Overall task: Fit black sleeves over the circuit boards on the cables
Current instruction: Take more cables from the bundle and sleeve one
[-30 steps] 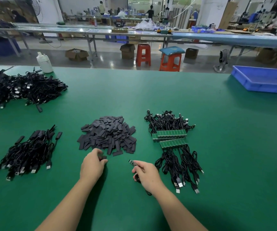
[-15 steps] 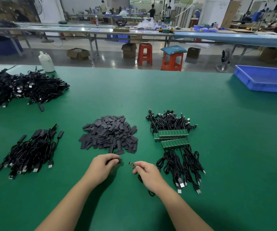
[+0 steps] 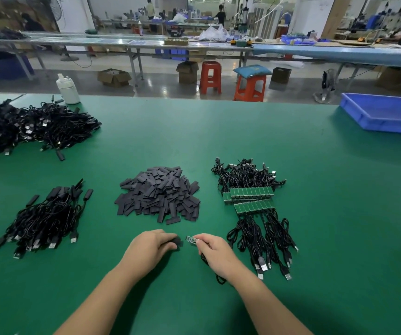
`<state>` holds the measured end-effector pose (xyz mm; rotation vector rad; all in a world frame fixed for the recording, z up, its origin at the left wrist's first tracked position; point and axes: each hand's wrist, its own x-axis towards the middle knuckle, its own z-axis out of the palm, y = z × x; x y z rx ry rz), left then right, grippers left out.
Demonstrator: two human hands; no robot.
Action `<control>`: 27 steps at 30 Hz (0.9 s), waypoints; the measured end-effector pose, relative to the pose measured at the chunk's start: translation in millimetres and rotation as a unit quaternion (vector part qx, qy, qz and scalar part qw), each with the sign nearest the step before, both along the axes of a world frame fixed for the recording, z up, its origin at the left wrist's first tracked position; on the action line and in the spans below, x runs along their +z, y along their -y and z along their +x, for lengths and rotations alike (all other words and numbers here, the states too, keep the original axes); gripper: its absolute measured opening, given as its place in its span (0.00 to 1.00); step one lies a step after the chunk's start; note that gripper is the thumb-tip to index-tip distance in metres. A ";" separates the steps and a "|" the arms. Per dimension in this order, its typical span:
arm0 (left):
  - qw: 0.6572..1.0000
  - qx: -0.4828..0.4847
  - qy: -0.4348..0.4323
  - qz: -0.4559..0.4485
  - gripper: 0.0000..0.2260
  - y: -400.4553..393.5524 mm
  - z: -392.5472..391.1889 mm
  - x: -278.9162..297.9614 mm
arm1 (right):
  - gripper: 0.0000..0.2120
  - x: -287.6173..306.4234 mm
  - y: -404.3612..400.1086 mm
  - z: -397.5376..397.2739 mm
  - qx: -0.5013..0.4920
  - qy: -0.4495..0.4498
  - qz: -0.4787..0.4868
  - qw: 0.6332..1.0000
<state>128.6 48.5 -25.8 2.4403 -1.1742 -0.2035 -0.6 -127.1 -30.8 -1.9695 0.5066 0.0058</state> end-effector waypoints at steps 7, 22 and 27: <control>0.997 -0.007 -0.017 -0.080 0.11 5.8 -8.3 2.0 | 0.11 3.6 1.8 -2.0 0.012 -0.004 0.015 1.000; 0.977 -0.116 0.176 -0.037 0.12 9.4 -14.6 15.1 | 0.12 1.9 3.0 -3.0 0.028 -0.006 0.021 0.999; 0.973 -0.140 0.180 0.023 0.14 9.8 -9.4 16.2 | 0.12 1.4 3.9 -3.5 0.024 -0.003 0.031 0.999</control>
